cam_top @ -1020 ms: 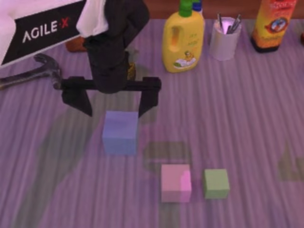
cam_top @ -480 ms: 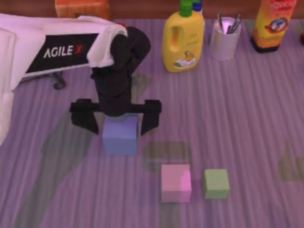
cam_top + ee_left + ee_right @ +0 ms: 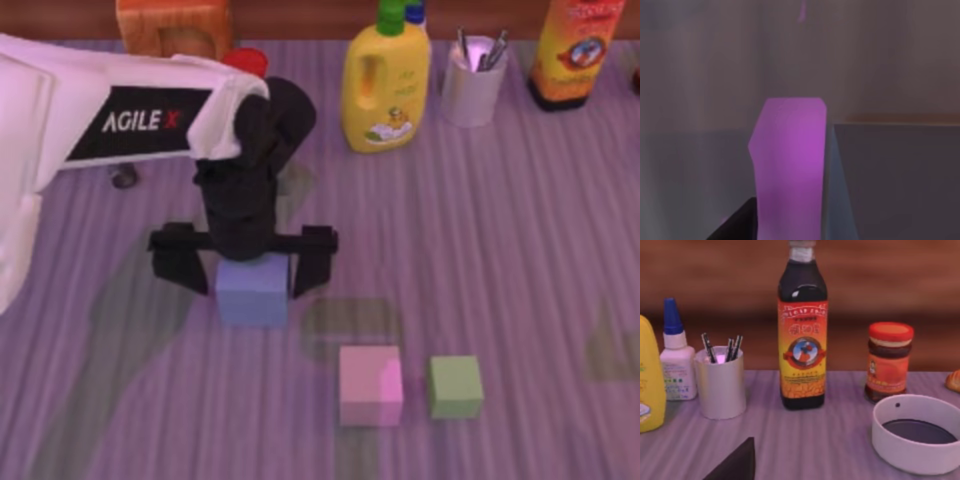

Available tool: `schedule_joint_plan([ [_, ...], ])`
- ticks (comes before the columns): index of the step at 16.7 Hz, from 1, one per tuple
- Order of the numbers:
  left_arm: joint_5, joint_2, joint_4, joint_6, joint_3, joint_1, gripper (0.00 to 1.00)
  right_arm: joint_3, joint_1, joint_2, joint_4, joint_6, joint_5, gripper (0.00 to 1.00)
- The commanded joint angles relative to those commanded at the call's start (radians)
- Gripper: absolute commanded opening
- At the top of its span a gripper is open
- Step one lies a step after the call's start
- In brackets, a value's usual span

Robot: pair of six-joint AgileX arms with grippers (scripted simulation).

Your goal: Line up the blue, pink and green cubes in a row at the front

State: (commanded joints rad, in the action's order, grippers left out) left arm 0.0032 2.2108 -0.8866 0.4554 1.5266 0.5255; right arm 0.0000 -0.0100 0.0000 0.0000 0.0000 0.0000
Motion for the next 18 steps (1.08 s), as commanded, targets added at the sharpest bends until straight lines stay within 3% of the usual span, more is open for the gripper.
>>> schedule_joint_plan([
  [11,0.0,0.0,0.0,0.0,0.0,0.0,0.02,0.0,0.0,0.0,0.0,0.0,0.0,1.0],
  [18,0.0,0.0,0.0,0.0,0.0,0.0,0.0,0.0,0.0,0.0,0.0,0.0,0.0,1.0],
])
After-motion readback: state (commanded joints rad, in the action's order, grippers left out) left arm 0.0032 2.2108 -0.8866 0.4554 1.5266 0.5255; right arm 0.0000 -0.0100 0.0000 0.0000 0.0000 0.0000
